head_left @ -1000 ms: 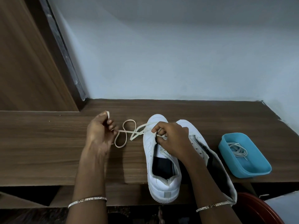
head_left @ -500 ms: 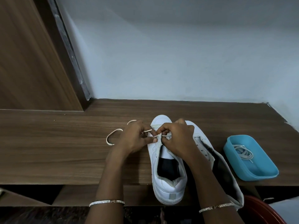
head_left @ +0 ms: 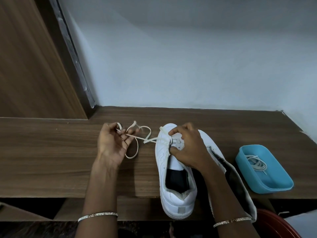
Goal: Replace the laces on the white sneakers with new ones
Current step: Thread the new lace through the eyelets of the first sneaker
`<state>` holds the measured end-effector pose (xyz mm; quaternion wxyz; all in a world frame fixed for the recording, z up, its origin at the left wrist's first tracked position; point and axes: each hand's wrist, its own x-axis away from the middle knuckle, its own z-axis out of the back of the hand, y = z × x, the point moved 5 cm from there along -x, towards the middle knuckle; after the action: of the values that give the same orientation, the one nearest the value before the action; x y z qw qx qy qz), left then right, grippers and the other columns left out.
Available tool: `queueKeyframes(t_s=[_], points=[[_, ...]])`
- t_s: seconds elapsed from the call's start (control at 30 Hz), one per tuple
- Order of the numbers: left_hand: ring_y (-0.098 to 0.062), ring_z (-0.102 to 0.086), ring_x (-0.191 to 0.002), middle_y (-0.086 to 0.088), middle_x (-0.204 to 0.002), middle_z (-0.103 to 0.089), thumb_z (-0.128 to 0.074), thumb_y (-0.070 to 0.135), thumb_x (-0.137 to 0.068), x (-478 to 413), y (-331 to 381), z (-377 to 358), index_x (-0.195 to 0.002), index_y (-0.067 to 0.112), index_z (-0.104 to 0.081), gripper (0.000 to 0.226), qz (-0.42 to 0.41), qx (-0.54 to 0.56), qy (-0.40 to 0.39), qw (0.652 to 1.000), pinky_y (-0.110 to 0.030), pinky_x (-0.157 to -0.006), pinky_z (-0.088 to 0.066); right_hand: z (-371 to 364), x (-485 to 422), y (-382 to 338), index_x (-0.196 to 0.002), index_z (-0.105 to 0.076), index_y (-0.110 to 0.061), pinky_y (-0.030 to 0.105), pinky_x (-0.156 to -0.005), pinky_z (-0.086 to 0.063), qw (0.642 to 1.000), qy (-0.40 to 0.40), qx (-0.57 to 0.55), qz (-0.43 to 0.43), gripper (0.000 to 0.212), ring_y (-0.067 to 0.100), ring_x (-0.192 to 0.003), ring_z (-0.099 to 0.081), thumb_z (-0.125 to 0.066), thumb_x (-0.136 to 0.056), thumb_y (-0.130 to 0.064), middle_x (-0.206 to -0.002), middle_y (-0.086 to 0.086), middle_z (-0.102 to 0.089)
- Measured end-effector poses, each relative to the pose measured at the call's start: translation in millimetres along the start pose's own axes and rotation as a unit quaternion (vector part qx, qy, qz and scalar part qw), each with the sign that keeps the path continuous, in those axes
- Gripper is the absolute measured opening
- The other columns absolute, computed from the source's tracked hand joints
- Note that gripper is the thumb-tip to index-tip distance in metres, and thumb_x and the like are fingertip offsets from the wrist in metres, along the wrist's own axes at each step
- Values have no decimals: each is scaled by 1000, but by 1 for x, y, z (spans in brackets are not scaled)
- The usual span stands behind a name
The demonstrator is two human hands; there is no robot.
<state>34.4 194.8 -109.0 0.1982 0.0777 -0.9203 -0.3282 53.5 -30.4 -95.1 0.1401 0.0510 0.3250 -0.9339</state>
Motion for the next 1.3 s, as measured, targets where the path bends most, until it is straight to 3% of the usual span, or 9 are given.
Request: queueKeyframes(t_s=[0.07,0.13,0.33,0.43,0.73,0.9,1.03,1.2,1.3], points=[[-11,-30,-38,1,-52,-30,-40,20,-94,-2,0,2,-63,18,-39,31,-7,-43,20,999,-20,-41,-37,1,0,1,-112,-57,-31,44,-87,-51,1000,-1,-28,-2,48,14,-104,-54,-67,-65,-35,-113,-12,-47],[-9,-24,-38,0,-56,-29,-44,21,-95,-1,4,0,-65,20,-40,31,-71,-224,31,972,-21,-40,-22,3,0,3,-114,-55,-27,41,-88,-51,999,4,-40,-7,48,10,-102,-53,-71,-69,-30,-115,-11,-50],[1,-55,-61,16,-70,-68,-75,50,-78,4,-20,-24,-91,32,-75,22,-180,-624,-178,739,-25,-59,-43,1,0,9,-109,-57,-24,33,-83,-49,997,9,-64,-46,42,9,-88,-51,-75,-71,-18,-104,-9,-53],[3,-59,-67,22,-72,-69,-83,51,-71,0,-32,-18,-79,36,-78,18,-130,-686,-208,685,-29,-67,-47,1,0,10,-106,-58,-23,32,-82,-49,996,13,-65,-54,40,8,-86,-51,-75,-71,-18,-102,-7,-54],[-13,-59,-65,6,-62,-68,-83,34,-71,-18,6,33,-69,24,-76,12,-58,-645,-66,759,-34,-70,-46,1,0,13,-105,-59,-23,29,-79,-48,994,15,-81,-69,38,5,-82,-50,-74,-71,-16,-103,-6,-55],[-19,-67,-90,8,-85,-74,-75,41,-61,-20,12,50,-72,33,-78,13,-19,-705,30,708,-38,-88,-52,0,0,13,-107,-63,-23,24,-77,-43,994,11,-88,-68,38,1,-79,-49,-73,-72,-14,-105,-6,-54],[-28,-54,-115,9,-114,-63,-63,40,-75,-10,5,21,-101,41,-69,27,-140,-813,41,563,-51,-100,-40,0,-1,13,-98,-69,-25,27,-75,-46,995,11,-82,-56,27,1,-80,-54,-73,-74,-15,-102,-6,-55],[-12,-61,-89,17,-88,-65,-62,58,-69,0,-18,-27,-91,49,-71,25,-227,-698,-143,664,-46,-86,-51,3,-1,12,-89,-72,-25,33,-74,-51,996,13,-82,-39,15,10,-81,-60,-75,-78,-16,-97,-6,-59],[-5,-64,-88,18,-87,-69,-70,59,-65,-1,-39,-30,-92,49,-71,28,-197,-726,-190,631,-44,-85,-52,4,-2,16,-94,-72,-26,30,-75,-50,995,7,-89,-40,14,6,-80,-61,-75,-81,-22,-101,-8,-61]])
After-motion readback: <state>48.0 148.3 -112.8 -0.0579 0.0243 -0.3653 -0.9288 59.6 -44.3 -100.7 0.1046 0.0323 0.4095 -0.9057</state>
